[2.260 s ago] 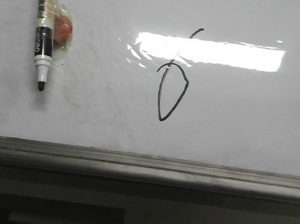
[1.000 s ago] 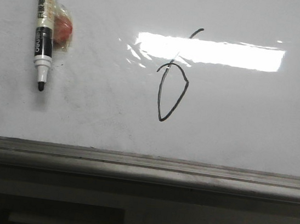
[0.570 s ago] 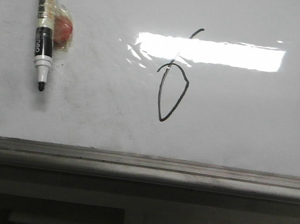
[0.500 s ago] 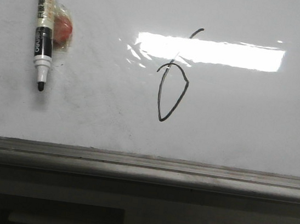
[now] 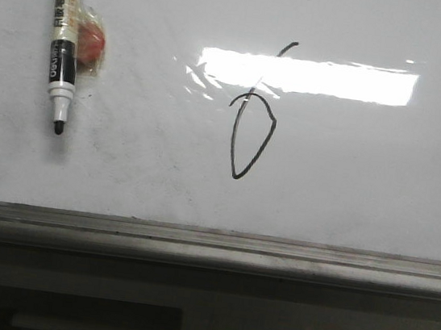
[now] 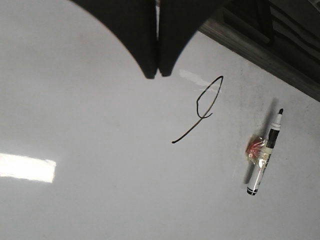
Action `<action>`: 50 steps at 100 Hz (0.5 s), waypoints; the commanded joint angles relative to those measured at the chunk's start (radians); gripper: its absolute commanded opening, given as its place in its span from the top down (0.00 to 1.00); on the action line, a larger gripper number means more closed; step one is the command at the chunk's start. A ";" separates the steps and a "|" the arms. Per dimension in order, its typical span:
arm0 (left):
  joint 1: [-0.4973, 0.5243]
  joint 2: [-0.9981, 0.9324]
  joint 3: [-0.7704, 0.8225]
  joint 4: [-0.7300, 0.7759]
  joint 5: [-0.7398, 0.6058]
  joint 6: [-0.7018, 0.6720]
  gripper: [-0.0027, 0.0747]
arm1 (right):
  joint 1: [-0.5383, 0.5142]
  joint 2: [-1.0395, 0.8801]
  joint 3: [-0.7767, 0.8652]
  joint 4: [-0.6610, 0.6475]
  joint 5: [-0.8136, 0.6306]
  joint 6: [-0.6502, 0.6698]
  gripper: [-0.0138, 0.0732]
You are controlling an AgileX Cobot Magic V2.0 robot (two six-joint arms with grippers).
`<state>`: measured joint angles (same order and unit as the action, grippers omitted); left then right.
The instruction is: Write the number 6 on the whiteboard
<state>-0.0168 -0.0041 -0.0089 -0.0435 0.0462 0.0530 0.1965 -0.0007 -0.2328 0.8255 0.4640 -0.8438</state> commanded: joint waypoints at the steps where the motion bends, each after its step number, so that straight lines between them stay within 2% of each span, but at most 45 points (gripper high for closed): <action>1: -0.006 -0.031 0.049 -0.003 -0.061 -0.013 0.99 | 0.001 0.011 -0.025 0.030 -0.063 -0.006 0.92; 25: 0.039 -0.031 0.049 -0.003 -0.061 -0.013 0.99 | 0.001 0.011 -0.025 0.030 -0.063 -0.006 0.92; 50: 0.033 -0.031 0.049 -0.003 -0.061 -0.013 0.99 | 0.001 0.011 -0.025 0.030 -0.063 -0.006 0.92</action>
<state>0.0183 -0.0041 -0.0089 -0.0435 0.0507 0.0526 0.1965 -0.0007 -0.2328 0.8255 0.4640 -0.8438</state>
